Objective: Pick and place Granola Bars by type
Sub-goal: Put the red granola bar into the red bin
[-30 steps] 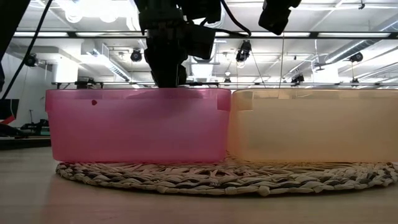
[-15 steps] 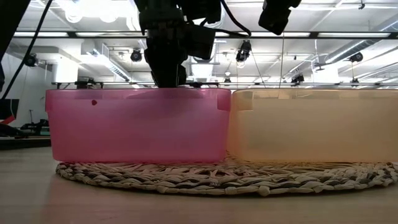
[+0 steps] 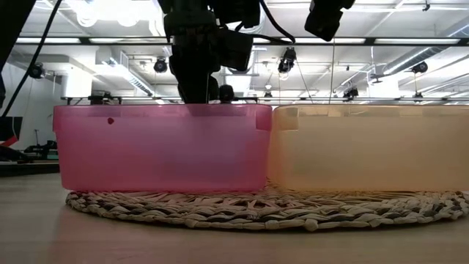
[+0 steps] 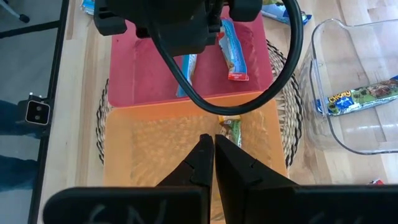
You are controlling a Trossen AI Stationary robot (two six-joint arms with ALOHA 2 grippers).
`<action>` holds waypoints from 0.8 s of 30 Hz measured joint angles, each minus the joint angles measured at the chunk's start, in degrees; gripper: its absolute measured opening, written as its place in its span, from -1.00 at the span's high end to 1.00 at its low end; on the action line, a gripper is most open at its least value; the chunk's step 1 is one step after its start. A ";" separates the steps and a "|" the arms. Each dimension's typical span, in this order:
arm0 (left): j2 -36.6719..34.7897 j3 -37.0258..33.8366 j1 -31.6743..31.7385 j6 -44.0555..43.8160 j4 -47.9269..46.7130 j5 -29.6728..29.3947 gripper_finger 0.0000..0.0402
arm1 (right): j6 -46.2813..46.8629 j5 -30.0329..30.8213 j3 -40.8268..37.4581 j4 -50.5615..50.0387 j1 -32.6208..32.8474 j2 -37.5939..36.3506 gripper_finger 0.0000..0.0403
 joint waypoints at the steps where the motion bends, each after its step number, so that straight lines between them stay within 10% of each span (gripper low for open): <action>1: 0.00 0.00 0.00 0.00 0.00 0.00 0.26 | 0.01 0.01 0.00 0.00 -0.01 0.00 0.96; 10: -0.02 0.00 0.00 1.06 -0.10 0.33 0.30 | 0.00 -0.01 0.00 0.00 0.00 -0.01 0.96; 18: -0.04 0.00 0.00 1.49 -1.07 0.61 0.90 | 0.00 0.01 0.00 0.00 0.00 -0.01 0.96; 24: -0.04 0.01 0.00 1.39 -2.79 0.63 0.99 | -0.32 0.03 0.00 0.02 -0.01 -0.01 0.96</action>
